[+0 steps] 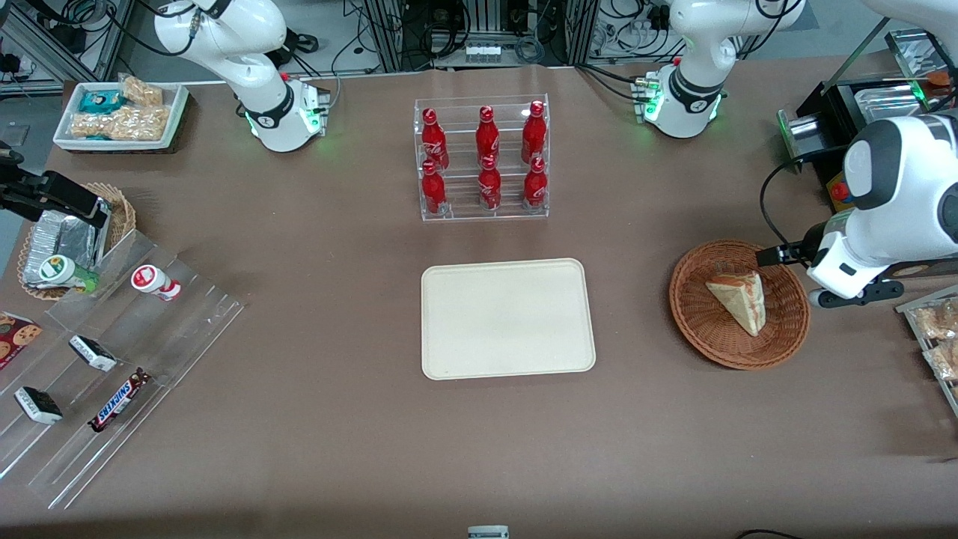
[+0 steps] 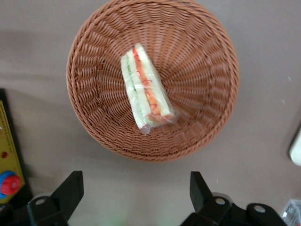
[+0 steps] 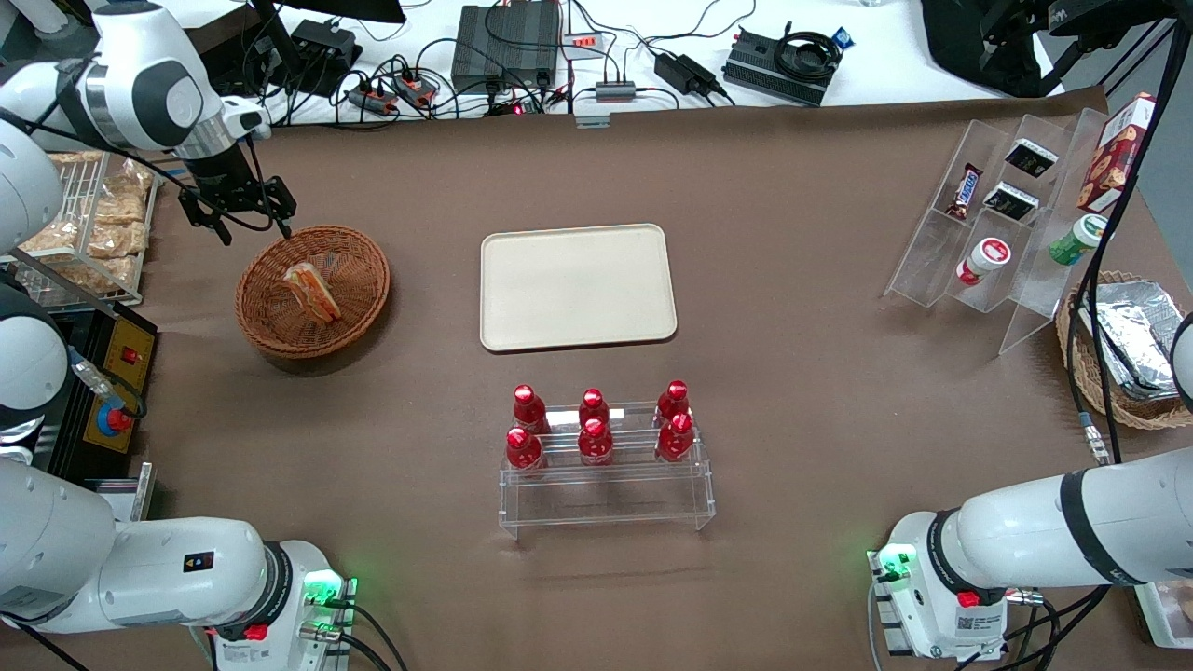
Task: Place sandwich from basket to tray
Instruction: 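Lower the left gripper and grasp the wrapped sandwich in the basket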
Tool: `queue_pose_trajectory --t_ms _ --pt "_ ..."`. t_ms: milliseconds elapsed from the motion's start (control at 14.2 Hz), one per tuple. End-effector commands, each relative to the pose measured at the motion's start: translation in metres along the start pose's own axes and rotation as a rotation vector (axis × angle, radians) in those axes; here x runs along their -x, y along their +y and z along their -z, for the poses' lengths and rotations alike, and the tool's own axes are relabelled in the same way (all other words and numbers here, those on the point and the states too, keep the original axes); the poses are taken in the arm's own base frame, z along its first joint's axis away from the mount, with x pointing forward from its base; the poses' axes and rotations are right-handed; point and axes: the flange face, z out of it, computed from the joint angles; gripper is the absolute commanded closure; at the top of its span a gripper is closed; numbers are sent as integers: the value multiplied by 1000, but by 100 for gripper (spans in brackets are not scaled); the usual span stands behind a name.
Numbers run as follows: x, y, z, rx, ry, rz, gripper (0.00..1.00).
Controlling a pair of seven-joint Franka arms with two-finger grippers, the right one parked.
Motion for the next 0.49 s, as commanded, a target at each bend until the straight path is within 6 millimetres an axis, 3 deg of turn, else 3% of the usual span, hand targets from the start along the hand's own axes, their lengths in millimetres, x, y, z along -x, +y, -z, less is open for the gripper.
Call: queue_pose_trajectory --t_ms 0,281,422 --pt "8 -4 -7 2 47 167 0" --pt "8 0 -35 43 117 452 0" --pt "8 1 -56 64 143 510 0"
